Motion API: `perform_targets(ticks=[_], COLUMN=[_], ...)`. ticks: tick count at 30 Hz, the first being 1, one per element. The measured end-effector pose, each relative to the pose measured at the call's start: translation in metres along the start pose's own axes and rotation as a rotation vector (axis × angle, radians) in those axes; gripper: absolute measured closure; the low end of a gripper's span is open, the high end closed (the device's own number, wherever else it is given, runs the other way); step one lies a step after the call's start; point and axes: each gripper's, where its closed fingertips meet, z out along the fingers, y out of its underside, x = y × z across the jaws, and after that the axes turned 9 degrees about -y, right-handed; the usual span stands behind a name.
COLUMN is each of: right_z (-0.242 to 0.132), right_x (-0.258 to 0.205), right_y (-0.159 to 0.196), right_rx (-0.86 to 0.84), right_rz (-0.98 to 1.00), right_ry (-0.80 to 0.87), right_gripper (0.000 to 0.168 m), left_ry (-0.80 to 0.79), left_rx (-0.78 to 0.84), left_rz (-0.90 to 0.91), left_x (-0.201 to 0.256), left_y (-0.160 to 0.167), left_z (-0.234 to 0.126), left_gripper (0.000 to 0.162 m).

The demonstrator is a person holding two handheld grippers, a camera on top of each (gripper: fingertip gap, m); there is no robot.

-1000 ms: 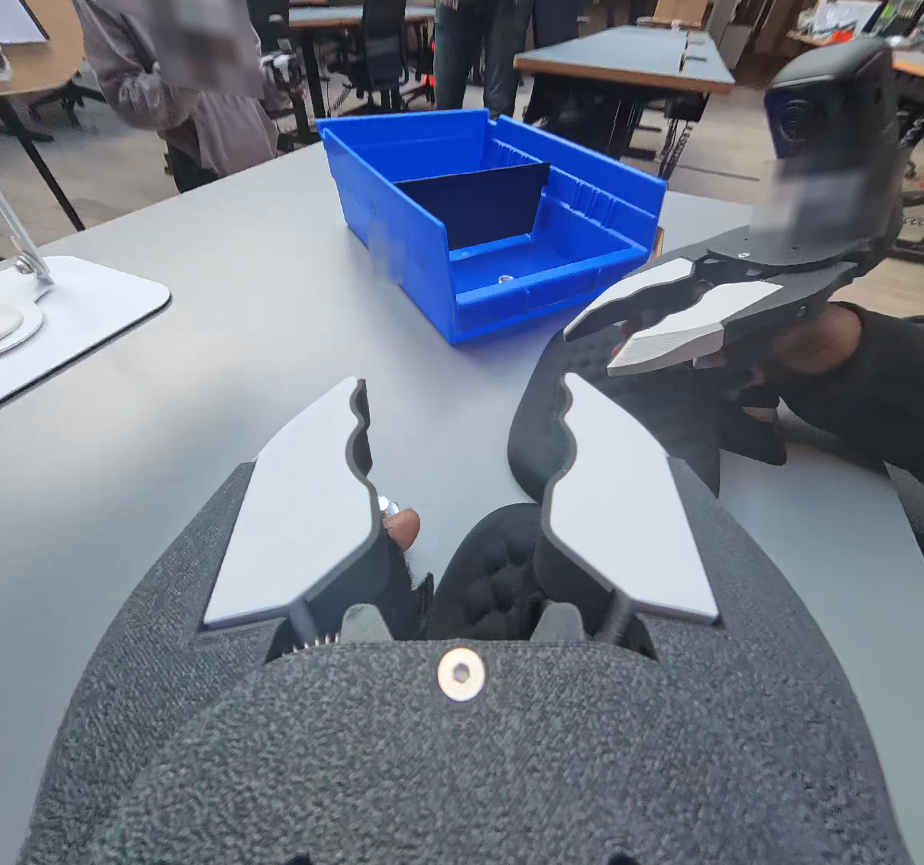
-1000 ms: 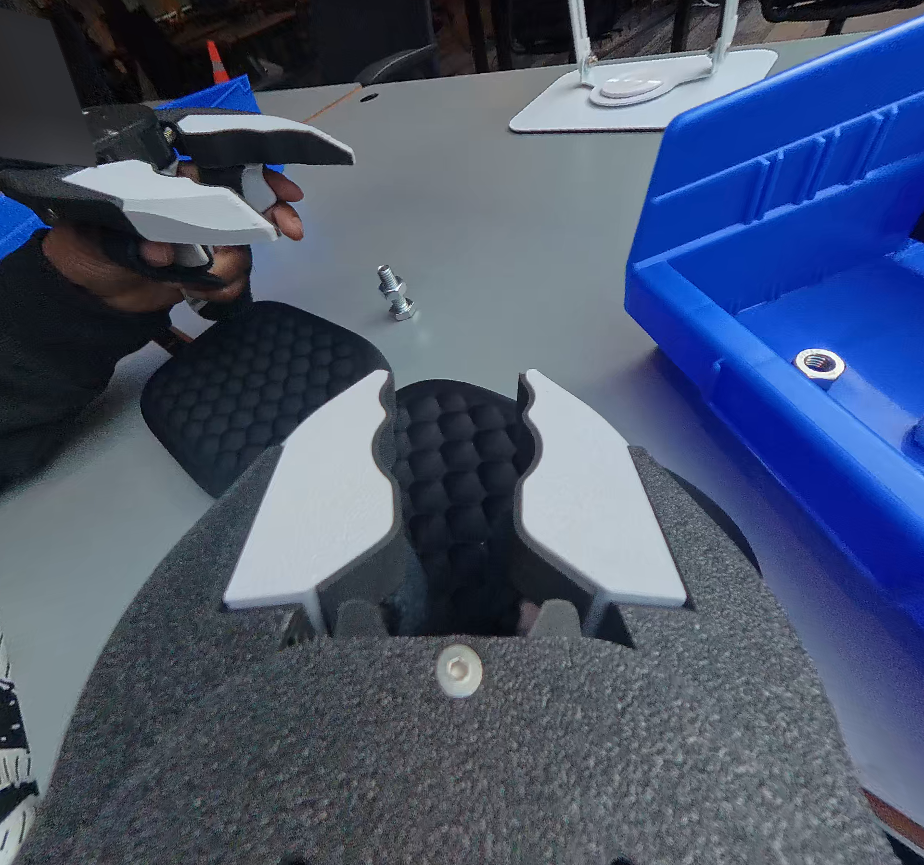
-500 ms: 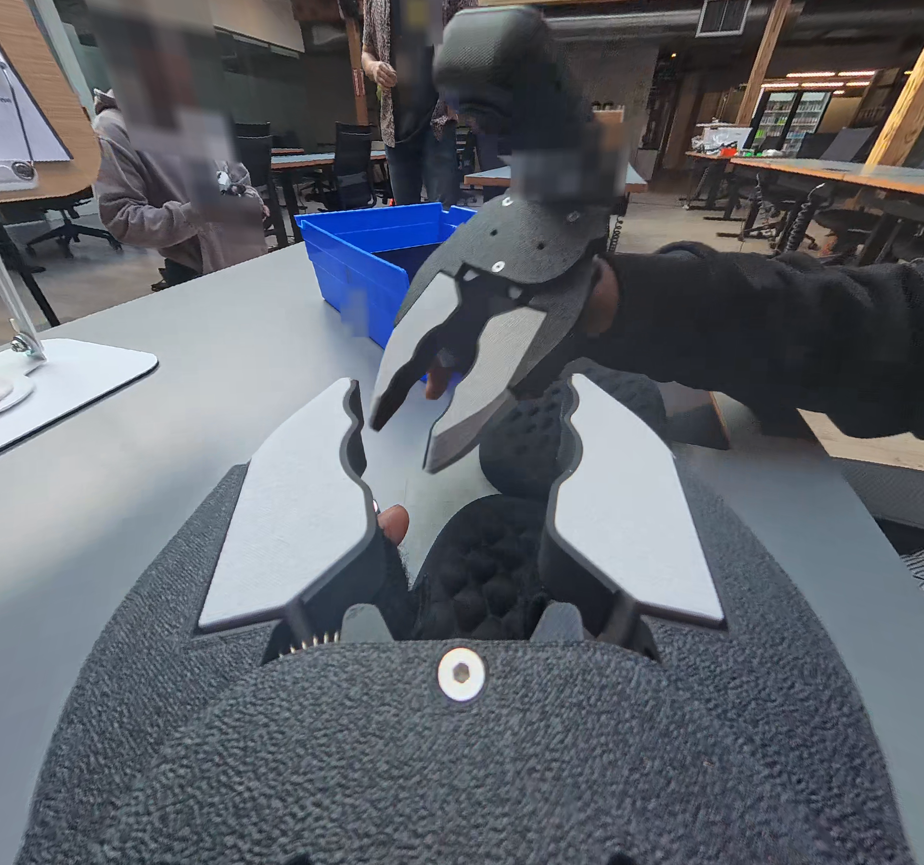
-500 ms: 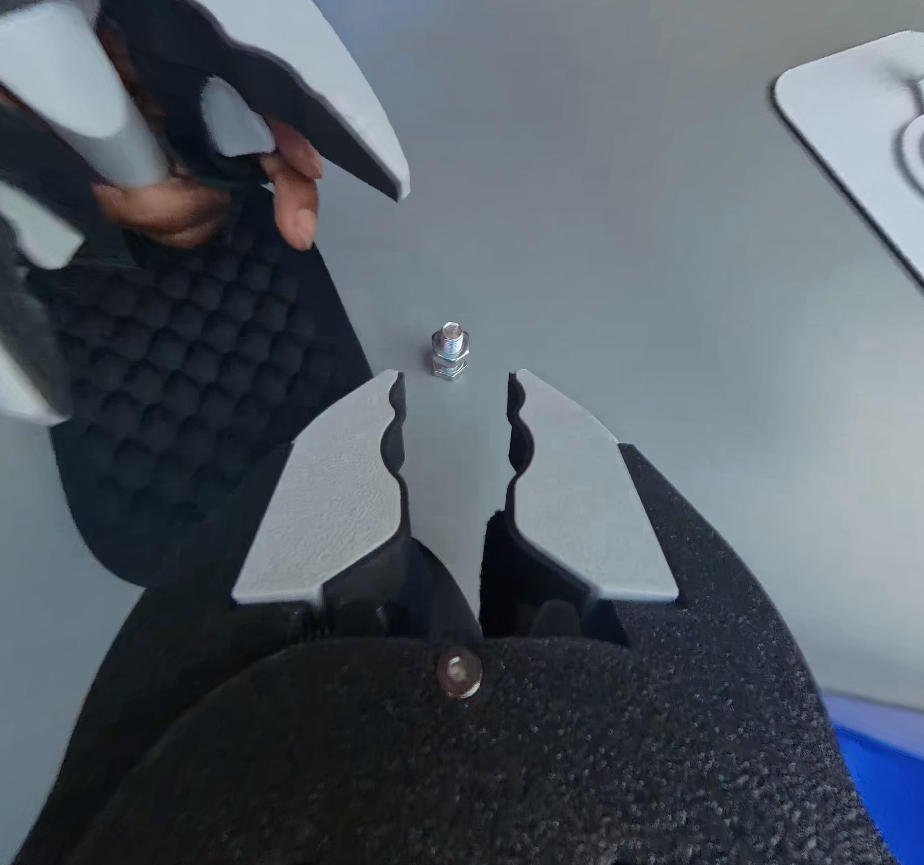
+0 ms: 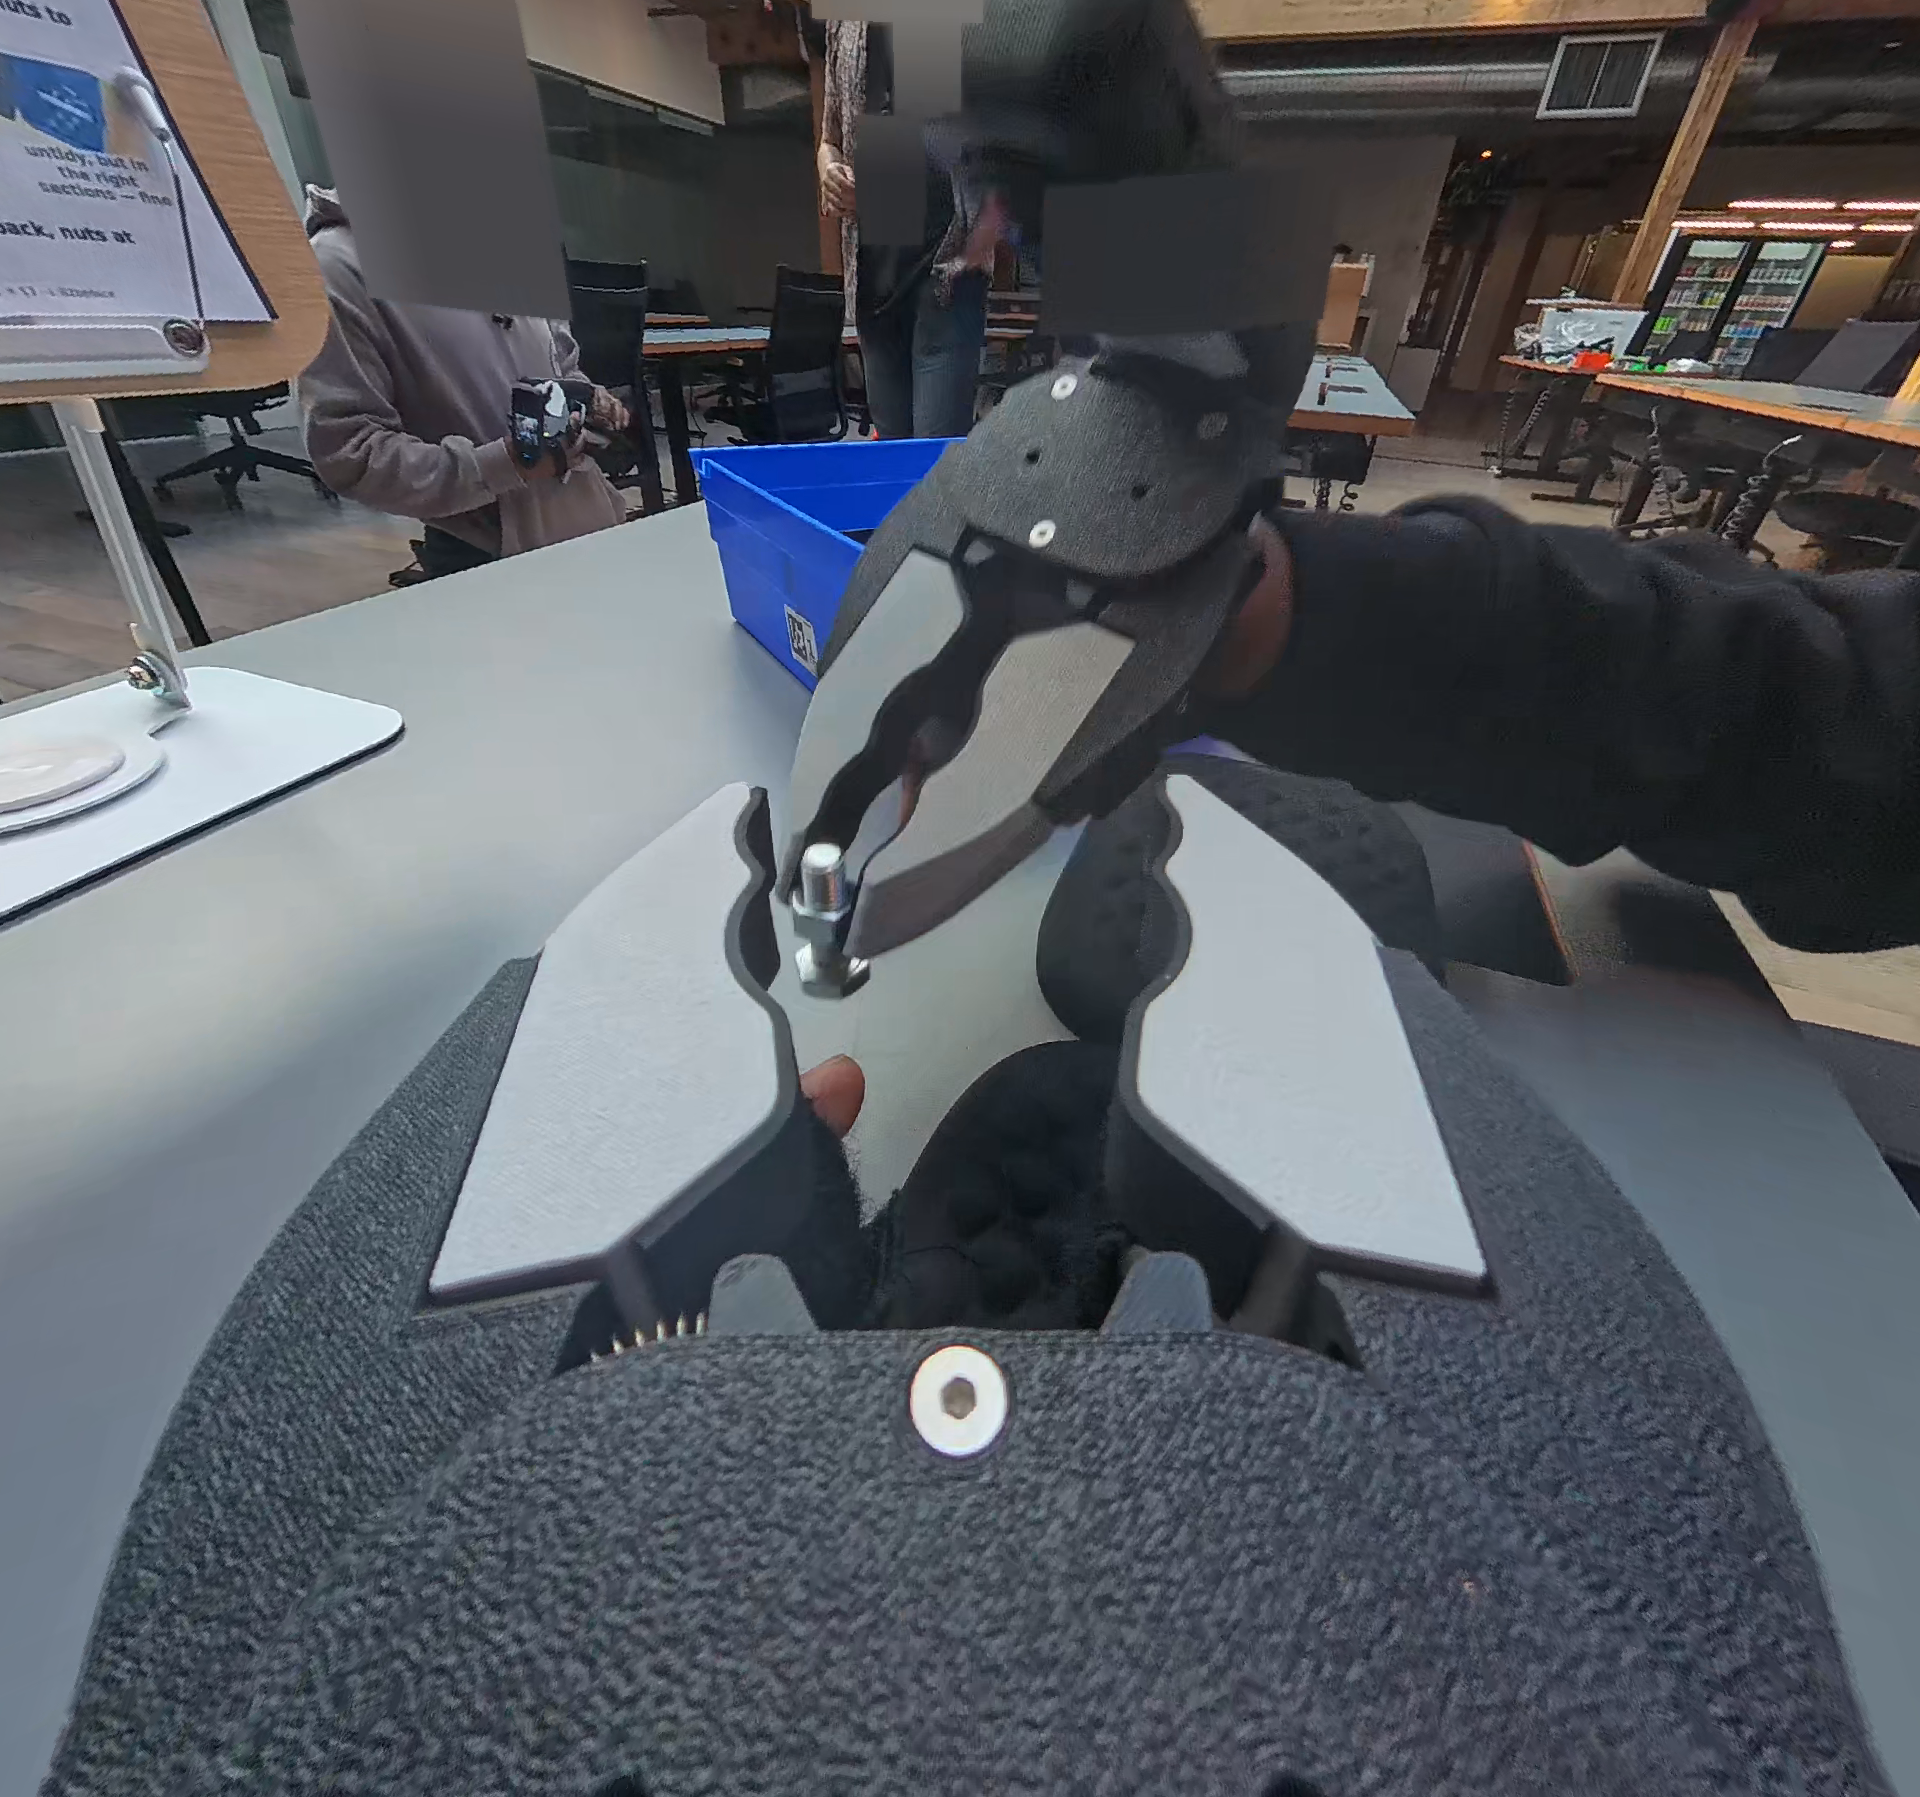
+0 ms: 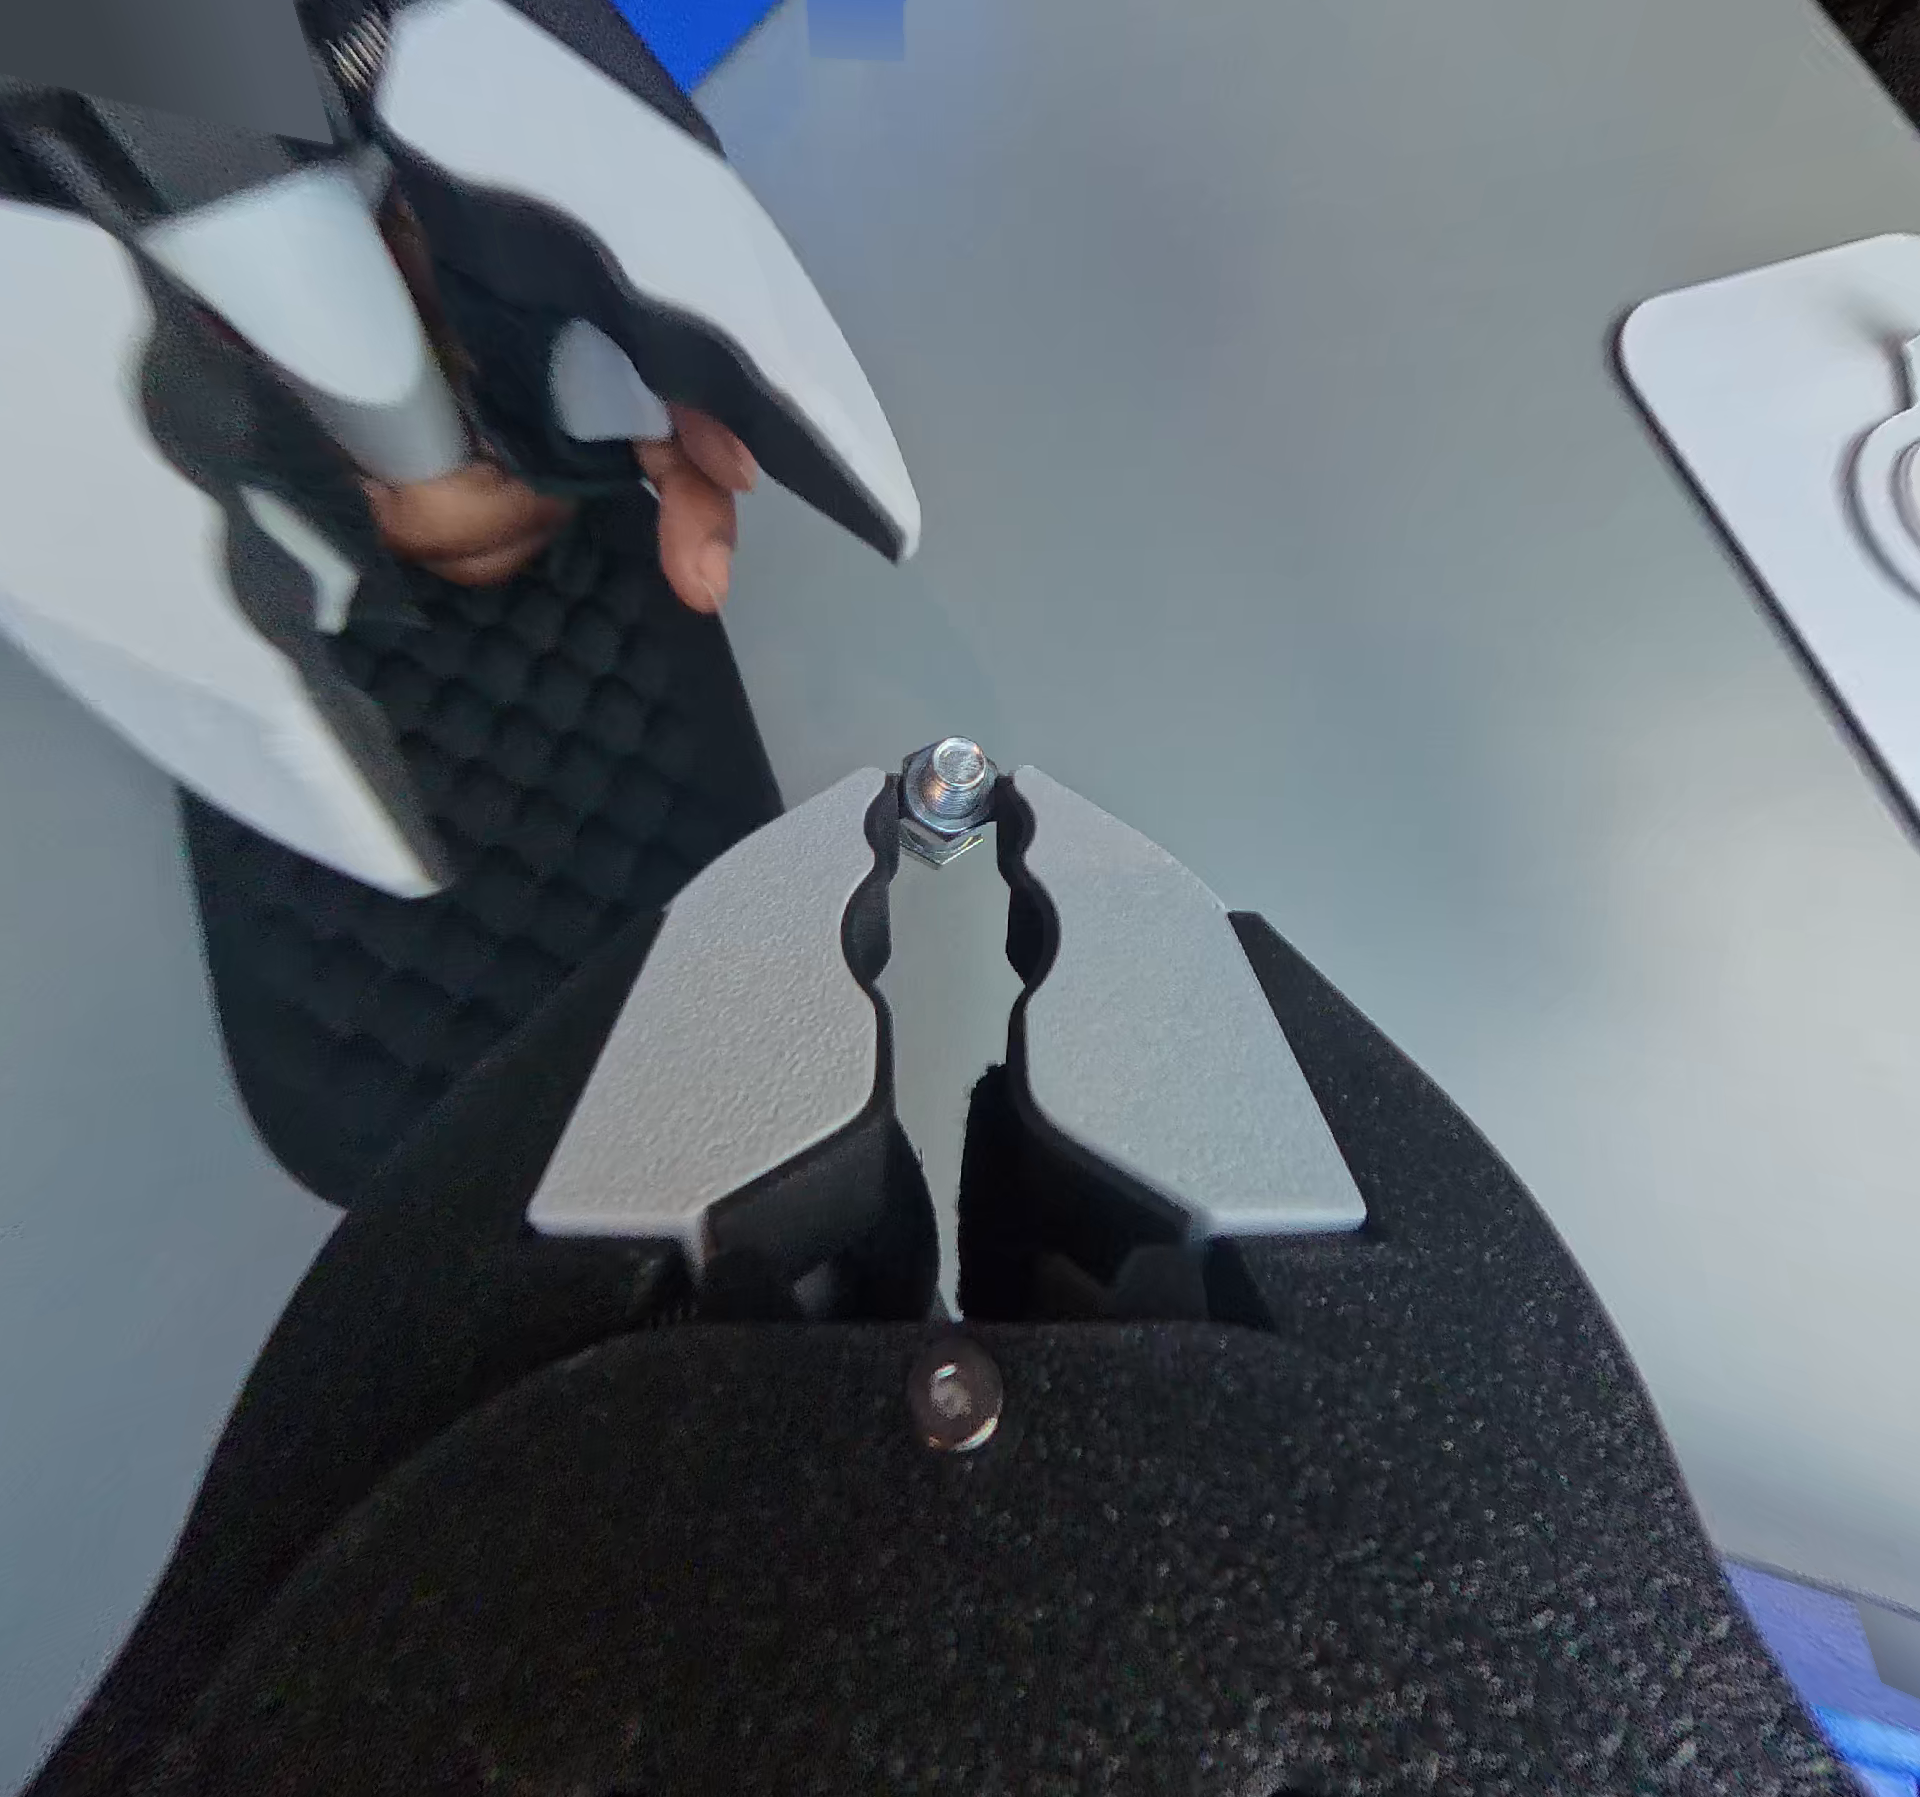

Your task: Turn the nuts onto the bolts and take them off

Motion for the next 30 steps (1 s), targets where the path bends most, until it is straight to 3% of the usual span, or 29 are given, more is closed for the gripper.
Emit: perform_targets(ticks=[4, 7, 15, 30], right_z=[-0.041, -0.049, -0.041, -0.035], right_x=[-0.027, -0.048, -0.064, -0.055], right_y=[-0.043, -0.058, -0.057, -0.057], right_rx=[0.102, 0.131, 0.129, 0.105], right_rz=[0.005, -0.011, -0.038, 0.033], right_ry=[-0.068, -0.111, -0.148, -0.014], right_gripper=[0.152, 0.152, 0.152, 0.151], left_ry=[-0.016, 0.006, 0.043, -0.121], left_rx=[-0.009, -0.008, -0.028, -0.062], left_rz=[0.057, 0.095, 0.111, 0.168], left_x=[0.004, 0.012, 0.024, 0.005], left_y=[0.001, 0.001, 0.002, 0.006], left_z=[0.002, 0.002, 0.003, 0.006], left_gripper=[0.1, 0.105, 0.116, 0.136])
